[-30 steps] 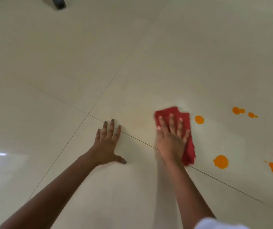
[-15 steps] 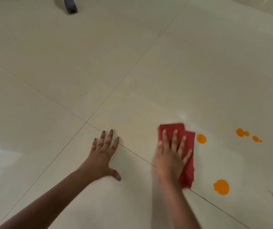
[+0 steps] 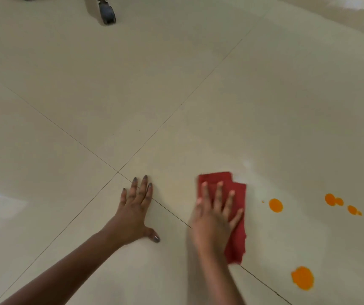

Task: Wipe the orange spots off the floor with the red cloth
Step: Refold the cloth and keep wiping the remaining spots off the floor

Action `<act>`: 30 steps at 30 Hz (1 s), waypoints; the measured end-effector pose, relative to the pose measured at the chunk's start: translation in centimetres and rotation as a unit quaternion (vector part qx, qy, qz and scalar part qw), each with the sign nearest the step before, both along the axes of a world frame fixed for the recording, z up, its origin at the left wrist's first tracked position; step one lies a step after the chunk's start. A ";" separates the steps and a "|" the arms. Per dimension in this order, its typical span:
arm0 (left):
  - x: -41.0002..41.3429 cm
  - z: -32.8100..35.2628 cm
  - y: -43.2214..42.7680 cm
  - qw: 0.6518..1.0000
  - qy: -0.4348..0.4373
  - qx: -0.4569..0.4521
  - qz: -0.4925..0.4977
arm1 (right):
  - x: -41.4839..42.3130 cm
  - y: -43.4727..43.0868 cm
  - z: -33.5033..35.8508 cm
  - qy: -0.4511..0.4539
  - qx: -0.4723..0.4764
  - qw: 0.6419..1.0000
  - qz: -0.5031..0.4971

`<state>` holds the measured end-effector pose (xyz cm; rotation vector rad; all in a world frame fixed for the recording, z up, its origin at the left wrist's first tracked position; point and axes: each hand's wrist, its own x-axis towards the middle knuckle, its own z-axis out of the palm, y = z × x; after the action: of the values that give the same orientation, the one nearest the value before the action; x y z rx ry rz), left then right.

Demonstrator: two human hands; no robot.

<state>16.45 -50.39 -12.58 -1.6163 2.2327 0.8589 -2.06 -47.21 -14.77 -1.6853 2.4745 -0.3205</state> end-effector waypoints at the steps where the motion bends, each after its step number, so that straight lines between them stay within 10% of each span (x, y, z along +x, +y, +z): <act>1: -0.2 0.0 0.0 1.000 -0.008 -0.001 0.002 | 2.4 1.2 -0.2 -0.012 0.017 0.998 0.057; 6: 0.1 0.1 -0.1 1.000 -0.013 0.006 0.004 | 5.7 -8.1 0.3 -0.002 0.042 0.967 0.252; 14: 0.1 0.4 0.1 1.000 -0.010 -0.008 0.004 | -1.9 -2.9 -0.2 0.000 0.065 0.997 -0.035; 24: -1.8 1.4 0.7 0.998 -0.034 -0.031 -0.045 | -0.4 3.2 -0.2 0.030 0.041 0.998 0.034; 30: -7.7 1.1 1.3 0.970 -0.026 -0.076 -0.227 | -6.2 10.2 -0.3 0.021 0.030 0.991 -0.129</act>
<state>8.71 -49.12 -11.49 -1.0864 2.5305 0.5246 -8.28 -36.99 -15.06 -1.3640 2.7068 -0.2345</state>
